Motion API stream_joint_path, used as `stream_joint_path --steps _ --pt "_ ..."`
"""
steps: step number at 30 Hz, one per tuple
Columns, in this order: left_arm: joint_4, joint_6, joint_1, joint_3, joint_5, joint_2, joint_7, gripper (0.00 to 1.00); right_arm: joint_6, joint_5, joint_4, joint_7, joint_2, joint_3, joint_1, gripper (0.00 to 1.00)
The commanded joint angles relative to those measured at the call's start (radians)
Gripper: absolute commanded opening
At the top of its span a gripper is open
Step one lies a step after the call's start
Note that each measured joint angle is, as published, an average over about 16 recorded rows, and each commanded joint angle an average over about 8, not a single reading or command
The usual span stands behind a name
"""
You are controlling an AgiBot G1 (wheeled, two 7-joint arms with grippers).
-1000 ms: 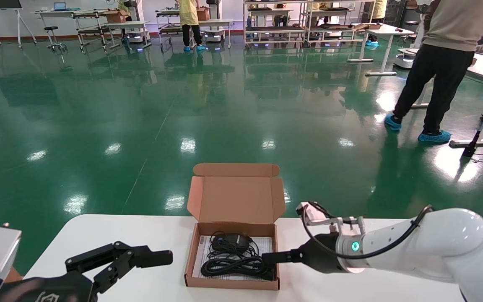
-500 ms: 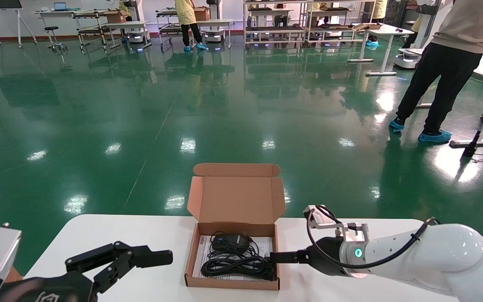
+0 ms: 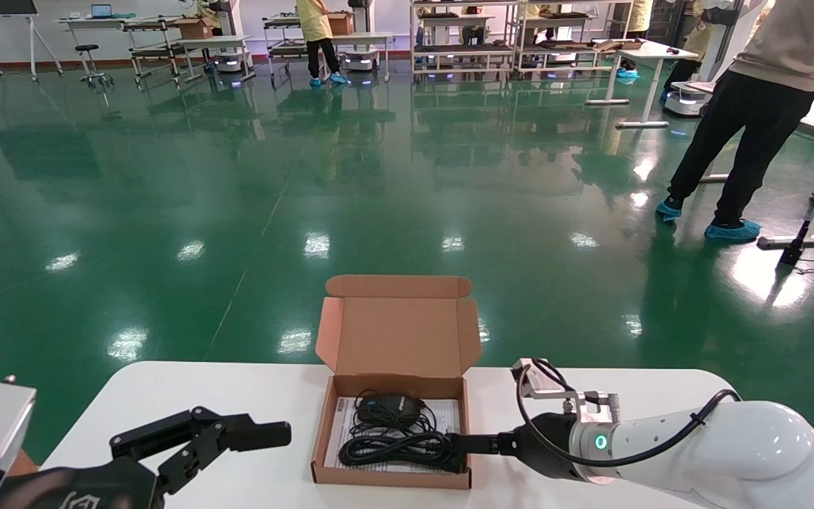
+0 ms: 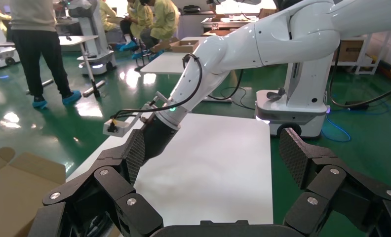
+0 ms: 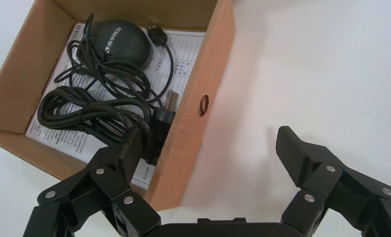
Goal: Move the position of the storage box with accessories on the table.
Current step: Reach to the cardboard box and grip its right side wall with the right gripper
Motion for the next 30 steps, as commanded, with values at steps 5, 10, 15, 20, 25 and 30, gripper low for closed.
stream_joint_path --steps 5,10,15,20,25,30 --pt "0.000 0.000 0.000 0.000 0.000 0.000 0.000 1.00 0.009 0.008 0.013 0.001 -0.002 -0.008 -0.004 0.01" --pt "0.000 0.000 0.000 0.000 0.000 0.000 0.000 1.00 0.016 0.010 0.017 0.004 -0.001 -0.019 -0.003 0.00" --pt "0.000 0.000 0.000 0.000 0.000 0.000 0.000 1.00 0.016 0.011 0.016 0.005 0.000 -0.029 -0.002 0.00" --pt "0.000 0.000 0.000 0.000 0.000 0.000 0.000 1.00 0.014 0.015 0.012 0.005 0.001 -0.038 -0.003 0.00" --pt "0.000 0.000 0.000 0.000 0.000 0.000 0.000 1.00 0.010 0.019 0.010 0.006 0.001 -0.045 -0.002 0.00" --pt "0.000 0.000 0.000 0.000 0.000 0.000 0.000 1.00 0.008 0.023 0.007 0.006 0.002 -0.051 0.001 0.00"
